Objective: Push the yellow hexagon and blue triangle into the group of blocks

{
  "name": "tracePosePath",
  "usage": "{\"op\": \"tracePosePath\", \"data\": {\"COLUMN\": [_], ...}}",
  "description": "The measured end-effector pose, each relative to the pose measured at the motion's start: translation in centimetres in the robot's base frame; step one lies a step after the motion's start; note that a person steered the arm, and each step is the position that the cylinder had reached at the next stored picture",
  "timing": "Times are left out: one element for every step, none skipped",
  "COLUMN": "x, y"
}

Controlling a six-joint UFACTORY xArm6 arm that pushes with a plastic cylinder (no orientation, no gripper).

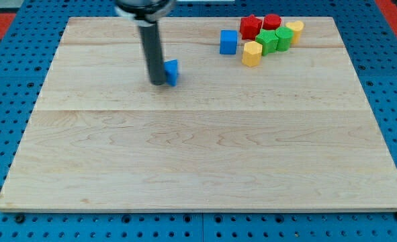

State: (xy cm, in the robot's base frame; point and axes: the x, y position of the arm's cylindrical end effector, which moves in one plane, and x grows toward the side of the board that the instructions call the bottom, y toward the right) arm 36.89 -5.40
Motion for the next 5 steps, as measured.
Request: {"op": "tracePosePath", "data": {"x": [-4.7,-6.9,-7.5,-7.9,-6.8], "y": [6.1,5.6,3.5,10.2,10.7]}}
